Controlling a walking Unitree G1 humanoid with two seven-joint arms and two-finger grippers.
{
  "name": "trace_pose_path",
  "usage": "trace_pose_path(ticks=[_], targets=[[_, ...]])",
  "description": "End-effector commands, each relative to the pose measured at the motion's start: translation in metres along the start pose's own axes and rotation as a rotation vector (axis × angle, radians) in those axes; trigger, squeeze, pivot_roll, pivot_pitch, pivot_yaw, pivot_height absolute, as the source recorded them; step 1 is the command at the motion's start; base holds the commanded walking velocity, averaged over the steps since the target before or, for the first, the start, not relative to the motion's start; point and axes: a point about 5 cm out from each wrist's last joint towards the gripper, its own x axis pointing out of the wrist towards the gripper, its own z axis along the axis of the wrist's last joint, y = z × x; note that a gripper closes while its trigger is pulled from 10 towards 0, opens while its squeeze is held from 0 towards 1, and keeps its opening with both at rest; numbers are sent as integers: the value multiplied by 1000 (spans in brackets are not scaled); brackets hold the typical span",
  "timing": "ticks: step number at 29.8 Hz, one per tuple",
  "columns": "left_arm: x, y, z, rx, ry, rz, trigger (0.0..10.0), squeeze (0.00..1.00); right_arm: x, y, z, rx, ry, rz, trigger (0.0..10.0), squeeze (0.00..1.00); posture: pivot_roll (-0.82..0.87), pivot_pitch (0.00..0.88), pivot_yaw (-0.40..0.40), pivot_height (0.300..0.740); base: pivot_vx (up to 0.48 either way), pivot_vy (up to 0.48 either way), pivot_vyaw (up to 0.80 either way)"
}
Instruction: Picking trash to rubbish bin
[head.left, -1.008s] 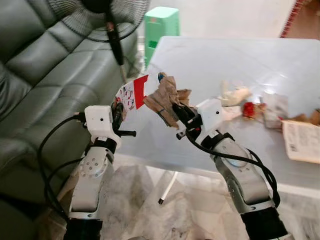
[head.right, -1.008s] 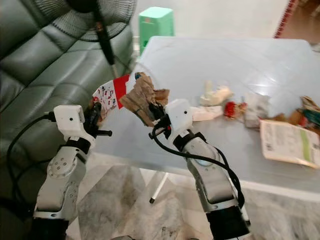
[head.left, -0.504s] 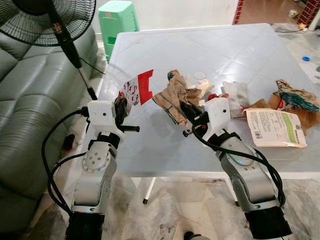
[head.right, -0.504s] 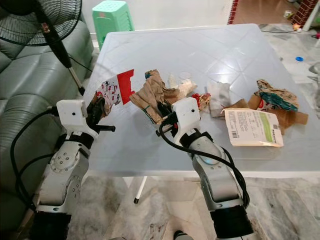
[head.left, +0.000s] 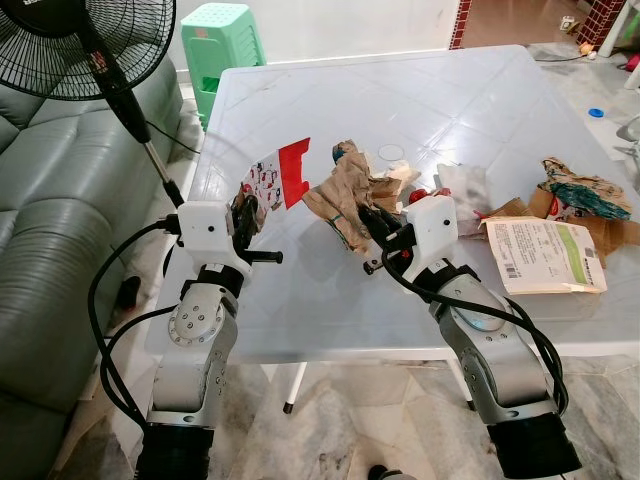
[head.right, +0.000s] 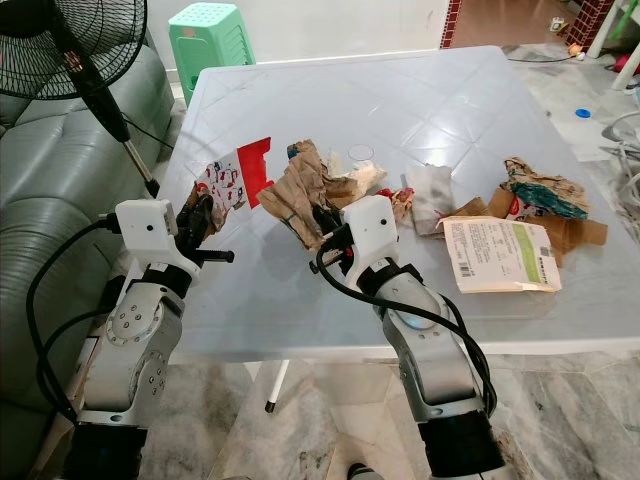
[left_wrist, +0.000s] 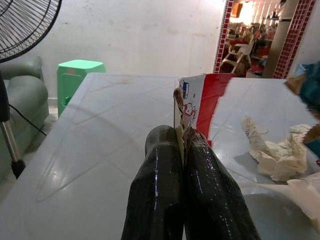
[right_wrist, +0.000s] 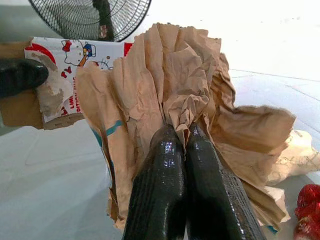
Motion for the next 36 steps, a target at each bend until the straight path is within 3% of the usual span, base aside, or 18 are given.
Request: trace_pose_path(ticks=[1, 12, 25, 36], targets=[[-1, 5, 1, -2, -2, 6, 3137, 0, 3, 6, 6, -1, -27, 26, 0, 0, -18, 90, 58, 740, 0, 0, 0], [-1, 5, 0, 3, 7, -4, 3569, 0, 3, 7, 6, 0, -27, 25, 0, 0, -17, 90, 61, 740, 0, 0, 0], [0, 3, -1, 0, 11, -16, 3686, 0, 4, 5, 6, -1, -30, 23, 0, 0, -17, 83, 61, 740, -267, 0, 0], [0, 3, 0, -3, 11, -19, 4000, 0, 5, 6, 6, 1, -31, 22, 0, 0, -15, 82, 61, 740, -294, -280, 0]])
